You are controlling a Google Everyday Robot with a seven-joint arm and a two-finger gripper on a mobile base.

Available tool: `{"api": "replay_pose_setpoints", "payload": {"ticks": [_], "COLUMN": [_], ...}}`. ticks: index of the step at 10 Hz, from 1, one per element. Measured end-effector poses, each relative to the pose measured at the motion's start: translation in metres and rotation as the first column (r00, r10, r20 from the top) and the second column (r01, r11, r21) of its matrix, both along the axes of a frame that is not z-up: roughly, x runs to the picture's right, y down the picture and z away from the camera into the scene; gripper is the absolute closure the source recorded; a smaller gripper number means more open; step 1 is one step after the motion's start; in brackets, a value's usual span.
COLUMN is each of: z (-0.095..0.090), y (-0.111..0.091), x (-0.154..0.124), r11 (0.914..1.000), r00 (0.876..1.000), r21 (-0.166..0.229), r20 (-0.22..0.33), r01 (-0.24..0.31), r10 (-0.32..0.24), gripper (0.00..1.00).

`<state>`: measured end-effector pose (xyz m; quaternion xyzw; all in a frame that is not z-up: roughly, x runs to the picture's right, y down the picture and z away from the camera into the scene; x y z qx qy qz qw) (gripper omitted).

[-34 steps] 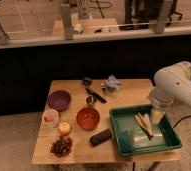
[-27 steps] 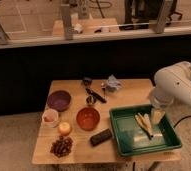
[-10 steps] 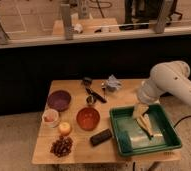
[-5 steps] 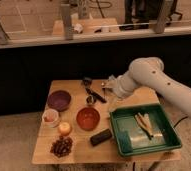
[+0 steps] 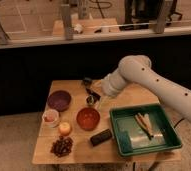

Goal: Place pepper in purple bowl

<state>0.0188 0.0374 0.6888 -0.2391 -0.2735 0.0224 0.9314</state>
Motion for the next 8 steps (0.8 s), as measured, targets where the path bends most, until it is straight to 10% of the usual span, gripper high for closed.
{"api": "replay_pose_setpoints", "payload": {"ticks": [8], "z": [0.016], "y": [0.012], "x": [-0.047], "r11": [0.9993], "r00": [0.995], "r21": [-0.016], "r20": [0.097], "r01": [-0.035], "r10": [0.036], "gripper": [0.20]}}
